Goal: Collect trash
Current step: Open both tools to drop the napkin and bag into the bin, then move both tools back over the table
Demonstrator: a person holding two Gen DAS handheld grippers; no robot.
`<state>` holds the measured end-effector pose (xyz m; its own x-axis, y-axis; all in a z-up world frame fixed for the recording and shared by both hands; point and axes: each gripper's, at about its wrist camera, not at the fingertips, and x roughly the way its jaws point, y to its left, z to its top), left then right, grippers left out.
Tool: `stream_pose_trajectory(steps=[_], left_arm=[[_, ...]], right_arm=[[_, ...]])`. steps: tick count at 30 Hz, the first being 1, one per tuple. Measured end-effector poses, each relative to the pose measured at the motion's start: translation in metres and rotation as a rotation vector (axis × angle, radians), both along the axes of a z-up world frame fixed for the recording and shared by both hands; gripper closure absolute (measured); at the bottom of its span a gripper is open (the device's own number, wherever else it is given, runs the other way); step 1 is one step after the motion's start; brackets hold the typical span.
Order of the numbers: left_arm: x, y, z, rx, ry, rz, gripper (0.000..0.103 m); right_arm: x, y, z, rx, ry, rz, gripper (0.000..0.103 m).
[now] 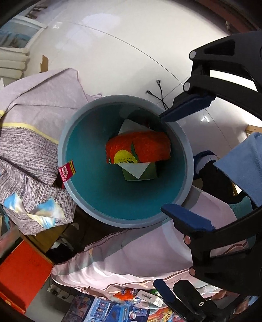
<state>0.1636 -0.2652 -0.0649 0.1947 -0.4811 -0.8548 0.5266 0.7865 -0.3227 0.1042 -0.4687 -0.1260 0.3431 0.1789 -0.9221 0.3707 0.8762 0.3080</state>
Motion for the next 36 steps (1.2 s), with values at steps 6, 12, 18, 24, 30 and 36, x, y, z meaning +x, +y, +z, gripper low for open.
stream_pose_trajectory(steps=[6,12,18,24,30,36], left_arm=[[-0.002,0.02,0.008,-0.017,-0.014,0.032,0.006],[-0.006,0.042,0.018,-0.028,-0.043,0.056,0.005],[-0.012,0.07,0.024,-0.035,-0.058,0.09,0.004],[-0.02,0.12,0.028,-0.032,-0.077,0.167,0.004],[-0.022,0.184,0.034,-0.03,-0.095,0.276,0.004],[-0.027,0.255,0.042,-0.024,-0.123,0.389,0.004]], right_arm=[[0.001,0.016,0.01,-0.022,-0.006,0.022,0.022],[0.002,0.039,0.022,-0.045,-0.02,0.059,0.022],[0.004,0.067,0.039,-0.076,-0.072,0.116,0.022],[0.015,0.114,0.056,-0.119,-0.134,0.229,0.022],[0.03,0.169,0.065,-0.129,-0.139,0.343,0.022],[0.046,0.238,0.077,-0.148,-0.143,0.475,0.022]])
